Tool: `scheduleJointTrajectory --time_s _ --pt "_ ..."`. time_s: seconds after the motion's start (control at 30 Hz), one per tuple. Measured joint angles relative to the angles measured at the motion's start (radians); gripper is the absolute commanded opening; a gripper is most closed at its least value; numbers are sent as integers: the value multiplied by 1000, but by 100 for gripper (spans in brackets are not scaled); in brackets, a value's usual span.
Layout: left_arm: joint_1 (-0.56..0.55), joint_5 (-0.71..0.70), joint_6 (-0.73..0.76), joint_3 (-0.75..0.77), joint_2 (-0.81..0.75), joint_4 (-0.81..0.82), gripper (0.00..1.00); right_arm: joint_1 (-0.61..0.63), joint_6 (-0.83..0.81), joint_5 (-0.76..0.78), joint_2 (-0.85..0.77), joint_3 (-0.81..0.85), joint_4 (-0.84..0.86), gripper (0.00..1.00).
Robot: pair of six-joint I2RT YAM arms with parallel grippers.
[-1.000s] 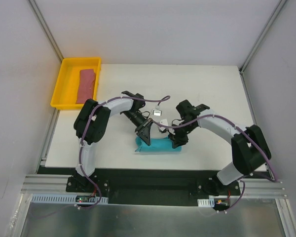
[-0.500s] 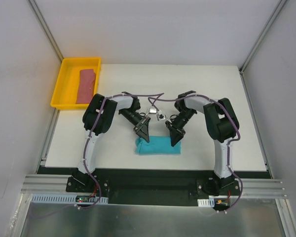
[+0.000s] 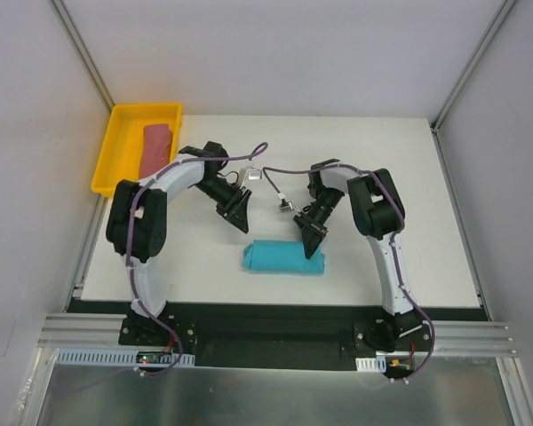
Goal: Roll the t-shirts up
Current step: Roll the T-shirt to the center of the board.
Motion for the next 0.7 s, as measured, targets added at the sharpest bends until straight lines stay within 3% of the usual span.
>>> scheduleJointTrajectory --time_s 0.17,0.33,0.47,0.7 --pt "-85 -125 56 -117 -258 107 50 -5 98 1 46 40 -33 13" --pt "-338 -259 163 -285 -462 235 52 -6 171 5 81 80 -36 14" --pt "-492 -370 203 -393 -484 366 53 -8 205 8 92 94 -36 14" --pt "-570 -513 222 -449 -431 526 54 -8 216 9 93 95 -36 14"
